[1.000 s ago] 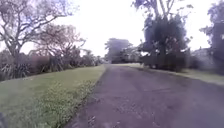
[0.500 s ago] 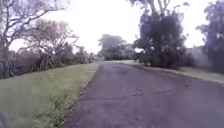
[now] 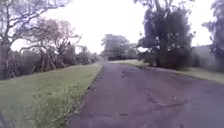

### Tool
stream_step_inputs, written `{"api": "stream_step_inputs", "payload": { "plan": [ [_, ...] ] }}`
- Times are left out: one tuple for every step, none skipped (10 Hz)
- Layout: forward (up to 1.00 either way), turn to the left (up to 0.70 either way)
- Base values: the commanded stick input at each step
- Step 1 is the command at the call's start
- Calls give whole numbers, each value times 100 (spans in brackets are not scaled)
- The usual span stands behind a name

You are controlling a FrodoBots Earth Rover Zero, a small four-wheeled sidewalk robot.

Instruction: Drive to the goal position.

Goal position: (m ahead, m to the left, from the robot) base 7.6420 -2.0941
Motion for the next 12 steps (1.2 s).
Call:
{"api": "stream_step_inputs", "payload": {
  "plan": [
    [85,-25],
    [85,-31],
    [85,-34],
    [85,-34],
    [85,-34],
    [85,-34],
    [85,-34],
    [85,-34],
    [85,-34],
    [85,-34],
    [85,-34],
    [85,-34]
  ]
}}
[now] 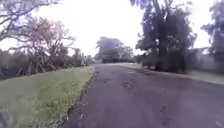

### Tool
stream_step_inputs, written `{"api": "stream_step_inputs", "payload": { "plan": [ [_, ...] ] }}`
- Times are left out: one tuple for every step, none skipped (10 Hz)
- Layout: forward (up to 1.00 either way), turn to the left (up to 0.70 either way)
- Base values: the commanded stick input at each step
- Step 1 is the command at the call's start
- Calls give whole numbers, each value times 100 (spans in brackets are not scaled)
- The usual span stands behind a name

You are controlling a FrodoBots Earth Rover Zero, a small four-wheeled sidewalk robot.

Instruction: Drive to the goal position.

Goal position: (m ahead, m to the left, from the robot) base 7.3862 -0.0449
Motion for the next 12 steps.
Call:
{"api": "stream_step_inputs", "payload": {
  "plan": [
    [85,-33],
    [85,-29],
    [85,-25],
    [85,-21],
    [85,-16],
    [85,-12],
    [85,-8],
    [85,-4],
    [85,0],
    [85,0],
    [85,0],
    [85,0]
  ]
}}
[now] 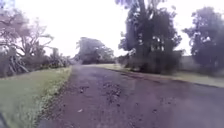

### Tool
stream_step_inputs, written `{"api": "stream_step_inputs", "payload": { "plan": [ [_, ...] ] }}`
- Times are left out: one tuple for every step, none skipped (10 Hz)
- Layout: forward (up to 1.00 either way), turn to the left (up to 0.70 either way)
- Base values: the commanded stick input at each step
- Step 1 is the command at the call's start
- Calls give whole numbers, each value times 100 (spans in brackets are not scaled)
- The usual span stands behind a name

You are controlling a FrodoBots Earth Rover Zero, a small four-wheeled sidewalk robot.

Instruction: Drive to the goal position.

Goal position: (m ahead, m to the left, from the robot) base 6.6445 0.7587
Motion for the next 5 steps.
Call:
{"api": "stream_step_inputs", "payload": {
  "plan": [
    [85,0],
    [85,0],
    [85,0],
    [85,0],
    [85,0]
  ]
}}
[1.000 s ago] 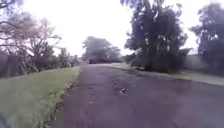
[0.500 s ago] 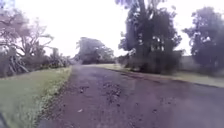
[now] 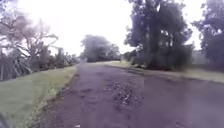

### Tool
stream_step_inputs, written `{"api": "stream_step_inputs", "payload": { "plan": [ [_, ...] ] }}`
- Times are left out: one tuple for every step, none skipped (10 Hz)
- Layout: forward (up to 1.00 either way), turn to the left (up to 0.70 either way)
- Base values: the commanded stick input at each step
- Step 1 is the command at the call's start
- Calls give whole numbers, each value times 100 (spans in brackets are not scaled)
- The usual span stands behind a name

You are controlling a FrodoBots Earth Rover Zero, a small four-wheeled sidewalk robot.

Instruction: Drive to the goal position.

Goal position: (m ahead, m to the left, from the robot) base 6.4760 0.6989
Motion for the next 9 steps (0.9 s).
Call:
{"api": "stream_step_inputs", "payload": {
  "plan": [
    [85,0],
    [85,0],
    [85,0],
    [85,0],
    [85,0],
    [85,0],
    [85,0],
    [85,0],
    [85,0]
  ]
}}
